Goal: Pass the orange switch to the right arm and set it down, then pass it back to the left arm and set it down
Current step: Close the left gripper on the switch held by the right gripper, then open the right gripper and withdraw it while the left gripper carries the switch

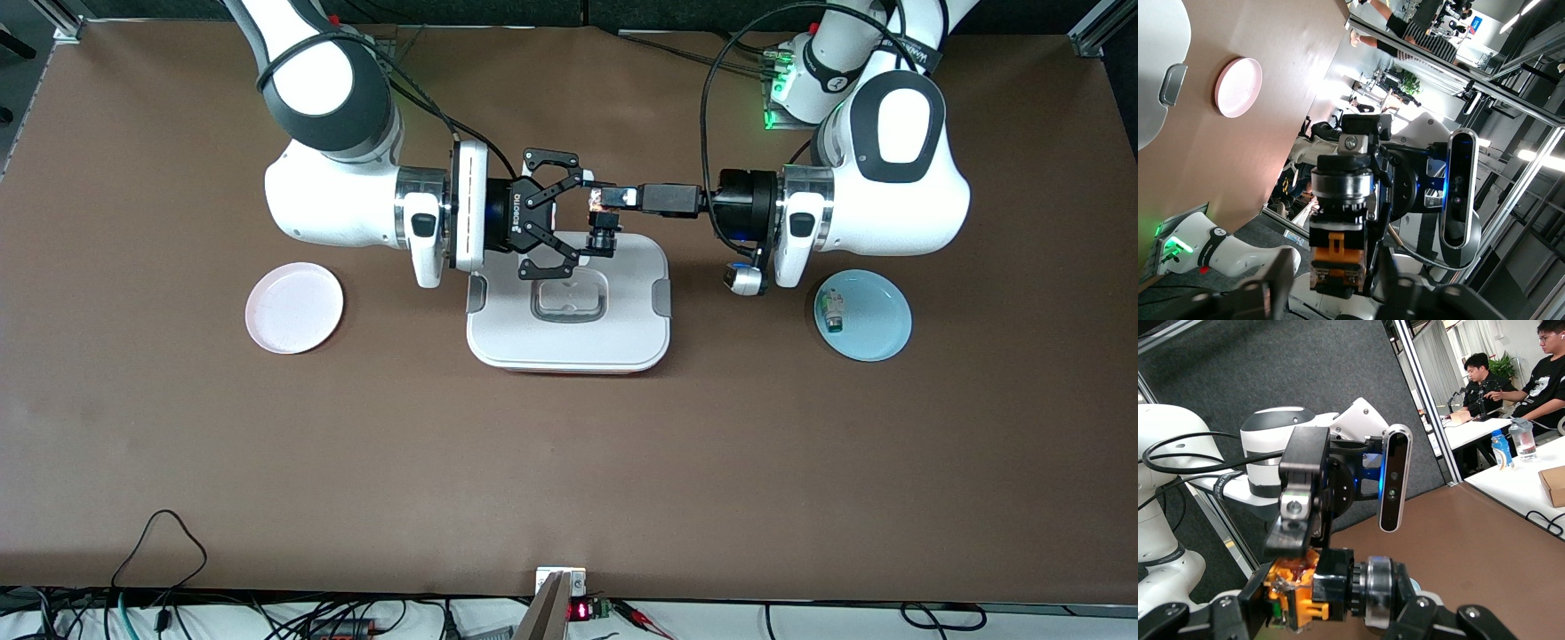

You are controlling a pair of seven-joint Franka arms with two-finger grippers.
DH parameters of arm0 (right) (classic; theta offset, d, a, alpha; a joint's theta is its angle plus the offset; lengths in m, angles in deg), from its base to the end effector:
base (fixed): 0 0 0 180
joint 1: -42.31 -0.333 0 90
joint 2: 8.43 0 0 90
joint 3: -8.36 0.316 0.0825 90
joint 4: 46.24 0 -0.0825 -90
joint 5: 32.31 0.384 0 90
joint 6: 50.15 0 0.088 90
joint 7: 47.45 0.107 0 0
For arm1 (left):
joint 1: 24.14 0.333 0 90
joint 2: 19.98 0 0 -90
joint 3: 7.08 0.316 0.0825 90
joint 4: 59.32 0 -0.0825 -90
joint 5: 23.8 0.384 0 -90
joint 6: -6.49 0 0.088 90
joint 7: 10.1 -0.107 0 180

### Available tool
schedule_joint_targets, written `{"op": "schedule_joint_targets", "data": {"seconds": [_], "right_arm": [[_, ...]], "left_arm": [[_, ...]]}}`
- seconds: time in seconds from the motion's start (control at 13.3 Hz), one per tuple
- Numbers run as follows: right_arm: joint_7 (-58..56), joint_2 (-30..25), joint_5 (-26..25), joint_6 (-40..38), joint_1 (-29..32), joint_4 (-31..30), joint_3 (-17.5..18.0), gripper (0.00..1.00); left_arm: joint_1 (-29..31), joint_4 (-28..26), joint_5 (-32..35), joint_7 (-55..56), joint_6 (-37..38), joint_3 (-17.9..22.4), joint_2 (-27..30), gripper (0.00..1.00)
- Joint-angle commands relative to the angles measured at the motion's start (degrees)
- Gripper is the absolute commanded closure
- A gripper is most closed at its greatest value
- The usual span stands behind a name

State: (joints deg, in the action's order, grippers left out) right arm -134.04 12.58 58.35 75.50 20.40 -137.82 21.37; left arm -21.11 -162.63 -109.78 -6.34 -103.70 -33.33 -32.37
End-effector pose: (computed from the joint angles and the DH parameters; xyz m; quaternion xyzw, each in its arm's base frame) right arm 0.5658 0.4112 0.4845 -0.6338 -0.4128 -0.3496 0.5528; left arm 0.5624 -0.2945 0.4952 0.7330 0.1388 -0.1905 0.6381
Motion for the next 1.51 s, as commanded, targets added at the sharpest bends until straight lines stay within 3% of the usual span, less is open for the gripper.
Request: {"op": "schedule_joint_targets", "data": {"seconds": [0.0,0.15,0.38,0.45,0.53,0.6,1.05,1.28,1.43], "right_arm": [[-1.3,-0.71,1.01,0.3,0.02,-0.35,-0.09,0.67],[-1.3,-0.8,0.92,0.3,0.02,-0.44,-0.09,0.67],[-1.38,-0.8,0.83,0.39,0.02,-0.61,-0.09,0.65],[-1.3,-0.8,0.83,0.3,0.02,-0.79,-0.09,0.59],[-0.86,-0.8,0.83,0.3,0.02,-1.05,-0.09,0.46],[-0.68,-1.06,1.01,0.3,0.11,-1.58,-0.18,0.0],[-0.07,-2.46,0.92,0.65,0.63,-2.63,-0.26,0.0],[-0.85,-5.54,-0.65,1.01,5.01,-7.45,-0.26,0.0],[-1.12,-7.73,-6.08,0.22,9.23,-10.53,-0.26,0.0]], "left_arm": [[0.22,-1.45,-0.94,0.2,0.15,-0.11,1.68,0.91],[0.31,-1.45,-0.94,0.2,0.15,-0.11,1.59,1.0],[0.31,-1.45,-0.94,0.2,0.15,-0.02,1.41,1.0],[0.31,-1.45,-0.94,0.2,0.15,-0.02,1.41,1.0],[0.31,-1.45,-0.94,0.2,0.24,-0.02,1.5,1.0],[0.4,-1.45,-0.94,0.29,0.24,-0.02,1.5,1.0],[0.49,-1.28,0.36,0.9,0.41,0.42,1.67,0.99],[0.84,0.65,11.42,0.21,3.39,0.51,1.41,0.99],[1.71,2.49,20.72,-3.03,7.68,0.59,1.06,0.99]]}}
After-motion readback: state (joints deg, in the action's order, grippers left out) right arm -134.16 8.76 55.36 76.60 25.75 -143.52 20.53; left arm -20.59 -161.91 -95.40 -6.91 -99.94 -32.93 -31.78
